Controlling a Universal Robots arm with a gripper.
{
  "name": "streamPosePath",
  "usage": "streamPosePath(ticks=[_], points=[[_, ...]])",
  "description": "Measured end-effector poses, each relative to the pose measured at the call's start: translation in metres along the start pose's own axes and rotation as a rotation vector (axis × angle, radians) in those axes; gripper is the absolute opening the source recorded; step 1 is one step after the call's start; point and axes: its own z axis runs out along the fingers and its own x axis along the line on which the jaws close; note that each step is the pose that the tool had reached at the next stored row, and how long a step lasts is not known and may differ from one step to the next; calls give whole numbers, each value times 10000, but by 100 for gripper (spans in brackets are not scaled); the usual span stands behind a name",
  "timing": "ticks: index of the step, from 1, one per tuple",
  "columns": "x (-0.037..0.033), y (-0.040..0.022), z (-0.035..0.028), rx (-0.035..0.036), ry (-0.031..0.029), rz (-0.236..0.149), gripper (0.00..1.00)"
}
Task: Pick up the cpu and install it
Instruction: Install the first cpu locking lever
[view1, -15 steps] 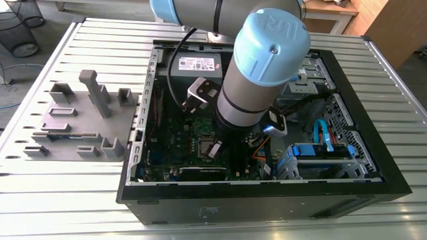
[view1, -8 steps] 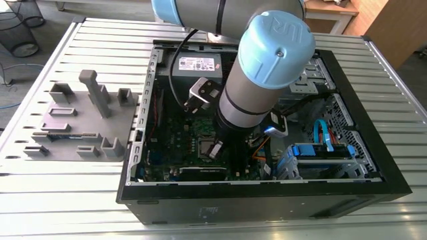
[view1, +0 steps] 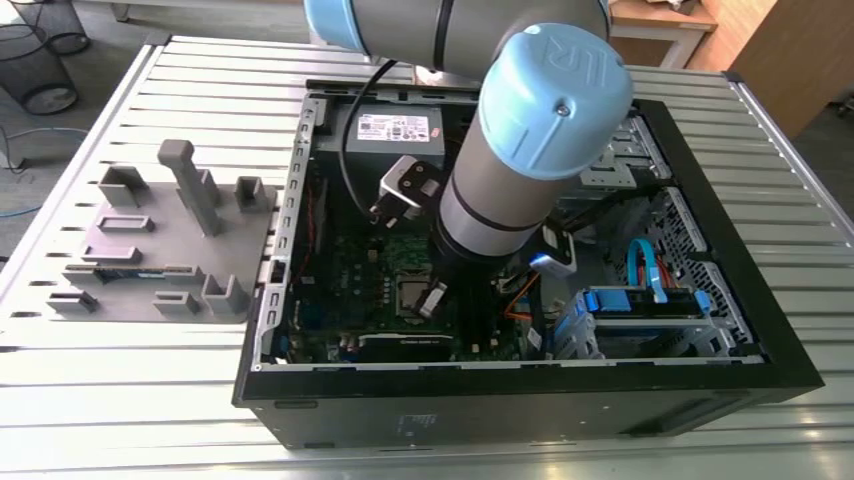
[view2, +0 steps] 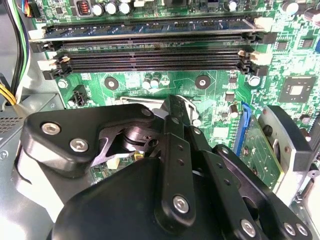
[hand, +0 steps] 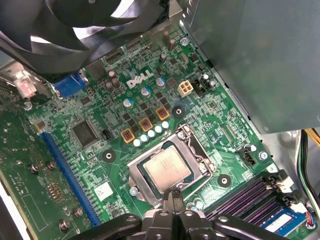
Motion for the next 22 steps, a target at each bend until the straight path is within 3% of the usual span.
streamPosePath(ticks=[3,22], points=[[-21,-35,16,-3,18,-112,11],[-13,-108,93,-17,66,-422,11]])
